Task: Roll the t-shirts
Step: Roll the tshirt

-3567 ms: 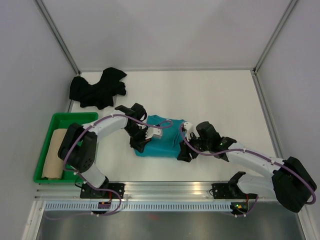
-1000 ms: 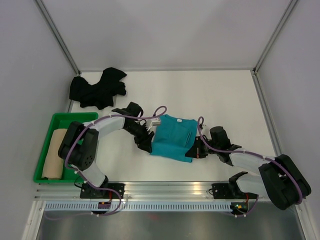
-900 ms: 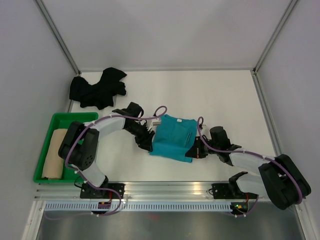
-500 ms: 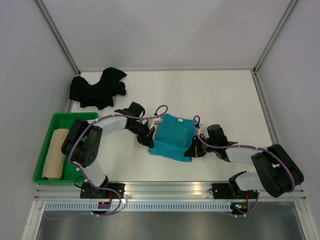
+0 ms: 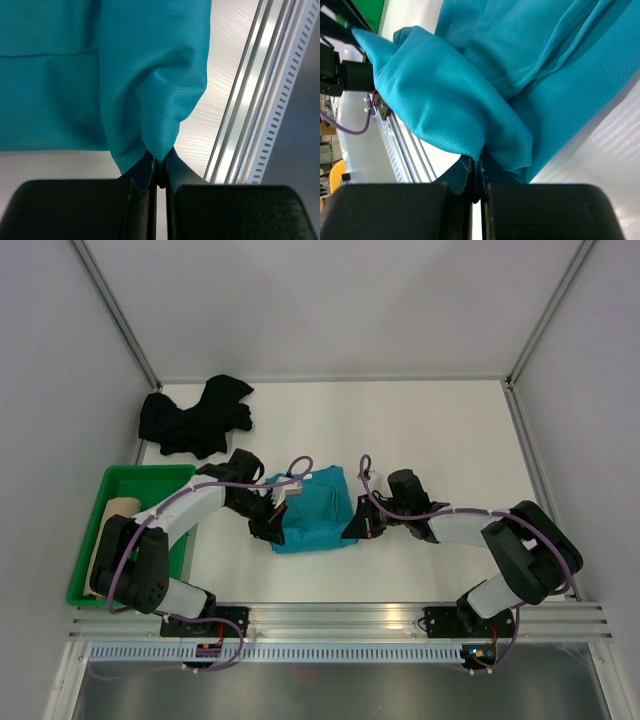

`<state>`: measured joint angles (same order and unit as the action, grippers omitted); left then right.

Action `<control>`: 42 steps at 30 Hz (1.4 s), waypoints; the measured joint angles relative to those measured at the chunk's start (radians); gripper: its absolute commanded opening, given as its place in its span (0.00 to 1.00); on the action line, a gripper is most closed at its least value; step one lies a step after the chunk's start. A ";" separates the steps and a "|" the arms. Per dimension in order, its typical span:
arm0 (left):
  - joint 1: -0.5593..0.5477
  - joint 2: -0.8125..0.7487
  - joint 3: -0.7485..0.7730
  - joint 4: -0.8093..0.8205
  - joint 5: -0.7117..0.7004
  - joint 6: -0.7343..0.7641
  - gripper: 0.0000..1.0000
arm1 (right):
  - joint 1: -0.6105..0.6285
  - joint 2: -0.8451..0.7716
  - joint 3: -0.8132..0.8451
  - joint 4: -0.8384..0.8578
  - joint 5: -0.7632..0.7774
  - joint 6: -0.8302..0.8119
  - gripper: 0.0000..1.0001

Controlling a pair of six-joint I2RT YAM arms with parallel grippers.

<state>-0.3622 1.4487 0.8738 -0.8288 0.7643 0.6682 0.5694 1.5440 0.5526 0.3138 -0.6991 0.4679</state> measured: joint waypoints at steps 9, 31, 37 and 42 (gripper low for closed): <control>0.016 0.104 0.044 -0.025 -0.006 -0.008 0.02 | -0.027 -0.057 -0.040 -0.134 -0.056 -0.082 0.05; 0.078 0.279 0.076 0.082 -0.053 -0.137 0.02 | -0.136 -0.120 -0.017 -0.231 0.070 -0.140 0.42; 0.080 0.279 0.076 0.085 -0.053 -0.140 0.03 | -0.126 -0.299 0.013 -0.375 0.164 -0.216 0.09; 0.082 0.278 0.076 0.085 -0.053 -0.140 0.04 | 0.058 -0.369 0.003 -0.256 0.182 -0.215 0.01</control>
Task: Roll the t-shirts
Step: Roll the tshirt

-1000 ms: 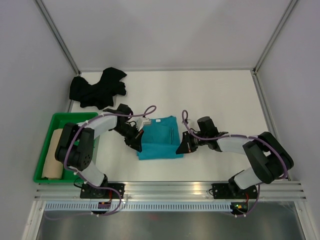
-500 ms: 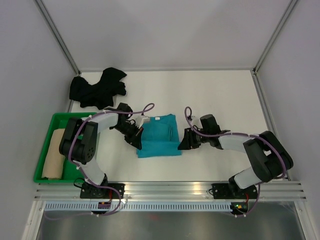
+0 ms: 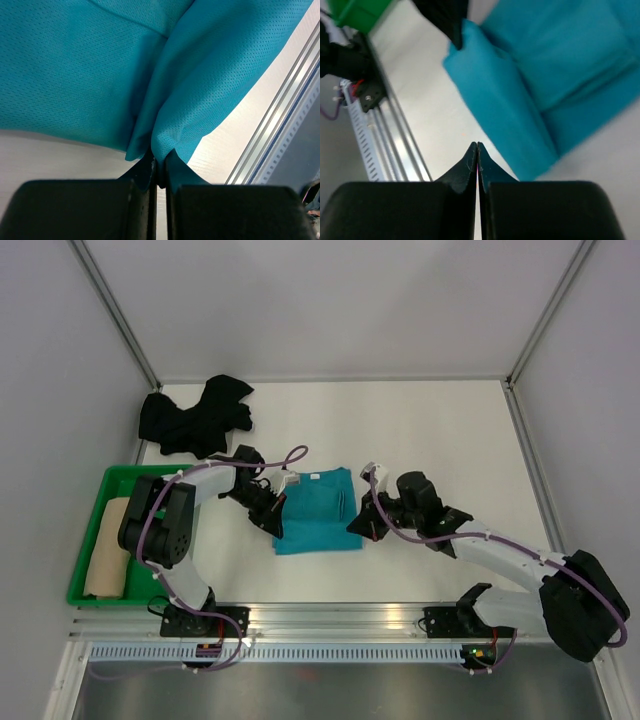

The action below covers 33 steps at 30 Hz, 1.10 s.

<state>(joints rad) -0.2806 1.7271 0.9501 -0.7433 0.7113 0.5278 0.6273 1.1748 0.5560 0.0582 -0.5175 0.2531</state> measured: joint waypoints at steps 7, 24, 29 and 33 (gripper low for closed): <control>0.000 0.000 0.000 0.001 -0.002 0.000 0.05 | 0.101 0.209 -0.002 0.302 -0.002 0.059 0.00; 0.000 -0.013 0.002 0.002 -0.048 0.004 0.08 | -0.010 0.487 -0.044 0.638 0.026 0.229 0.00; 0.000 -0.013 0.003 0.002 -0.059 0.010 0.15 | -0.029 0.574 -0.082 0.715 0.025 0.284 0.00; 0.008 -0.019 0.003 0.002 -0.075 0.011 0.25 | -0.032 0.599 -0.105 0.776 0.023 0.322 0.00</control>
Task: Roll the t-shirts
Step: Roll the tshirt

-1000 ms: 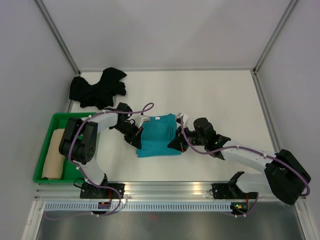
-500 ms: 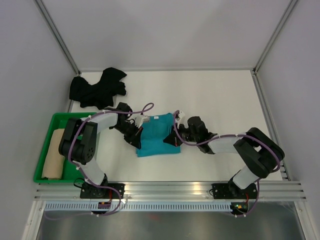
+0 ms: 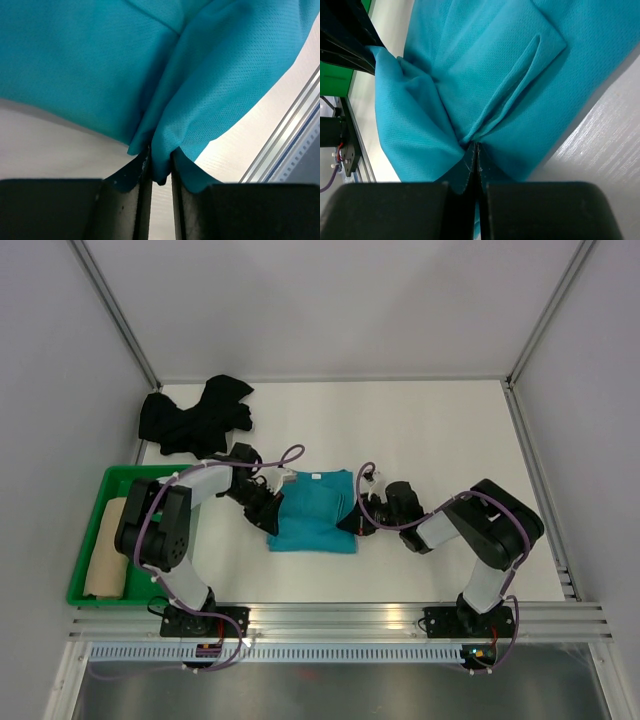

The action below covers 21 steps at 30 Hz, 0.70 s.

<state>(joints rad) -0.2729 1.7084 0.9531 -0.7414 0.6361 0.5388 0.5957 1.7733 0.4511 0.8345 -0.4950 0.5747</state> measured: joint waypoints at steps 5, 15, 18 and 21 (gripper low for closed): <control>0.066 -0.047 0.017 0.000 -0.027 -0.012 0.28 | -0.005 0.002 -0.004 0.022 0.001 0.010 0.00; 0.109 -0.116 0.056 0.042 -0.079 -0.044 0.16 | -0.005 -0.066 0.018 -0.128 0.021 -0.051 0.05; 0.108 -0.101 0.057 0.043 -0.075 -0.045 0.15 | -0.003 -0.159 0.043 -0.245 0.035 -0.120 0.35; 0.108 -0.072 0.066 0.044 -0.068 -0.045 0.12 | 0.005 -0.256 0.072 -0.320 0.038 -0.188 0.55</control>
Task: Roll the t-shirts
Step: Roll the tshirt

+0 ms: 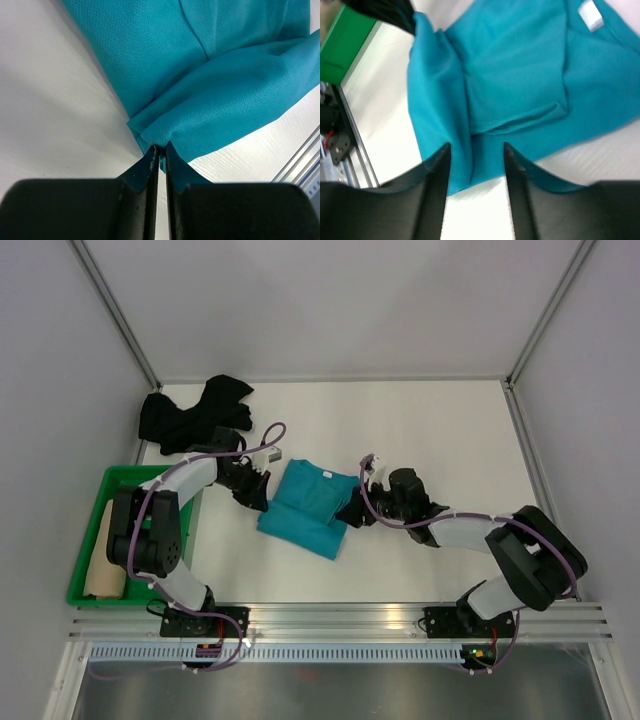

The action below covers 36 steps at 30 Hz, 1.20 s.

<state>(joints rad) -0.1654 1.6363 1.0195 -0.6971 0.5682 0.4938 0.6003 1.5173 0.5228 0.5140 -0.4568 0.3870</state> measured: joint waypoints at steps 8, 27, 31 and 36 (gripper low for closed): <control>0.000 0.024 0.023 0.005 0.012 -0.003 0.11 | 0.114 -0.007 0.058 -0.095 -0.002 -0.089 0.75; -0.014 0.042 0.036 0.046 -0.083 -0.024 0.29 | 0.113 0.167 0.134 -0.106 -0.020 -0.051 0.13; -0.034 -0.021 0.036 0.048 -0.151 -0.019 0.39 | 0.082 0.171 0.134 -0.096 -0.040 -0.028 0.13; -0.126 -0.224 0.035 0.055 -0.222 0.061 0.48 | 0.036 0.183 0.134 -0.095 -0.072 -0.016 0.13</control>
<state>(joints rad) -0.2909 1.4120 1.0550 -0.6418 0.3466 0.5545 0.6361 1.7004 0.6567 0.4191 -0.5289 0.3714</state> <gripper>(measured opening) 0.451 0.132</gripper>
